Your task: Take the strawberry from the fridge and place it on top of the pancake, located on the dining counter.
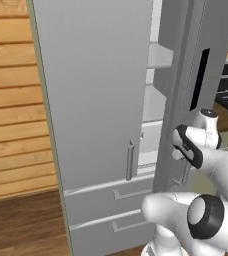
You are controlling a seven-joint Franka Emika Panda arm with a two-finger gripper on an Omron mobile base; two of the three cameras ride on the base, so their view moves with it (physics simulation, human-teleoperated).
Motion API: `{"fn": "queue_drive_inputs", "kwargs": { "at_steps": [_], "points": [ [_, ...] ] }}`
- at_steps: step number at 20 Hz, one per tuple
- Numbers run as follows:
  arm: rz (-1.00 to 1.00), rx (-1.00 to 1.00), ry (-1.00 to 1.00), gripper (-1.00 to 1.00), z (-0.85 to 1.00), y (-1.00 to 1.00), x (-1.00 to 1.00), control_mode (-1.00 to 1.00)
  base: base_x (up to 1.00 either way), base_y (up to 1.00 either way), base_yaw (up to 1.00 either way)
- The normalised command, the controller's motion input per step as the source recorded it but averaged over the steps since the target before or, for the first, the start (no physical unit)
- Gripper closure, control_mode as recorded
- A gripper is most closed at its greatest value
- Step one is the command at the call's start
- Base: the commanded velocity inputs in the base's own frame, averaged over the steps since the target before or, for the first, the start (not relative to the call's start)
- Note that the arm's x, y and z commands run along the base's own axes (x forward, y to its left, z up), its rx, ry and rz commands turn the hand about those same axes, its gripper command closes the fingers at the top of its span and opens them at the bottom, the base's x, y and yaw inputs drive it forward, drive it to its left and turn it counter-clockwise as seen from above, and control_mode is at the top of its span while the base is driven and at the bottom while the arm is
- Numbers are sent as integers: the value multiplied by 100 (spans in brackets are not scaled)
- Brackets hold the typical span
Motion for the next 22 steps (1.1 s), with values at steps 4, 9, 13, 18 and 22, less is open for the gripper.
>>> {"fn": "queue_drive_inputs", "kwargs": {
  "at_steps": [4, 9, 13, 18, 22],
  "points": [
    [-1, -4, -20, -100, 68, 1, -89, -100, 0, 0, 0],
    [-1, -15, -7, -100, 94, 48, -19, -100, 0, 0, 0],
    [-1, -20, -1, -100, 100, 43, 0, -100, 0, 0, 0],
    [0, -7, 6, -100, 81, -1, 4, -100, 0, 0, 0],
    [0, 0, 13, -100, 34, -32, 15, -100, 0, 0, 0]
  ]
}}
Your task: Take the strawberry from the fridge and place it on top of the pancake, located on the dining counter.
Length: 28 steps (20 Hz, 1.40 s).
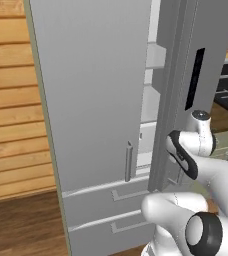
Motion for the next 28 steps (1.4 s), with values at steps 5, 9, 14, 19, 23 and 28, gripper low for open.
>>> {"fn": "queue_drive_inputs", "kwargs": {
  "at_steps": [5, 9, 14, 19, 23, 28],
  "points": [
    [0, 0, -12, -100, 2, -45, 0, -100, 0, 0, 0],
    [0, 1, -10, -100, 62, 1, -58, -100, 0, 0, 0],
    [0, 0, -15, -100, 92, 35, -59, -100, 0, 0, 0],
    [0, -7, -16, -100, 100, 43, -53, -100, 0, 0, 0],
    [-1, -16, -12, -100, 89, 69, -35, -100, 0, 0, 0],
    [-2, -24, -10, -100, 64, 92, -10, -100, 0, 0, 0]
  ]
}}
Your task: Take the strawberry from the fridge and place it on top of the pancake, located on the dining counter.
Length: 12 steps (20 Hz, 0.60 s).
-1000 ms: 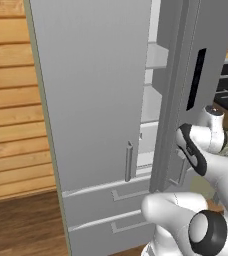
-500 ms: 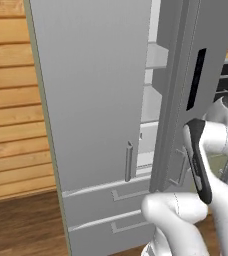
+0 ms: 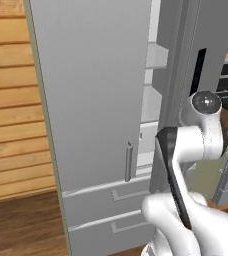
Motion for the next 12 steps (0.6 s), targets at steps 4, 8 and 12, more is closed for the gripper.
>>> {"fn": "queue_drive_inputs", "kwargs": {
  "at_steps": [4, 8, 12],
  "points": [
    [0, -28, 0, -100, 25, 100, 4, -100, 0, 0, 0],
    [-4, -26, 0, -100, 0, 58, 18, -100, 0, 0, 0],
    [-11, -23, 0, -100, -1, 10, 45, -100, 0, 0, 0]
  ]
}}
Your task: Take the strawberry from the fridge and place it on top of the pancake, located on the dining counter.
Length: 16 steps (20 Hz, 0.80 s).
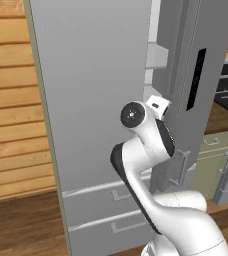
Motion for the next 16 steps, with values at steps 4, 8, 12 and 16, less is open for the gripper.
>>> {"fn": "queue_drive_inputs", "kwargs": {
  "at_steps": [4, 8, 12, 16],
  "points": [
    [-16, -21, 3, -100, -8, 0, 71, -100, 0, 0, 0],
    [-18, -17, 2, -100, -11, 0, 79, -100, 0, 0, 0],
    [-18, -13, 3, -100, -12, -8, 62, -100, 0, 0, 0],
    [-19, -5, 0, -100, 0, -46, 22, -100, 0, 0, 0]
  ]
}}
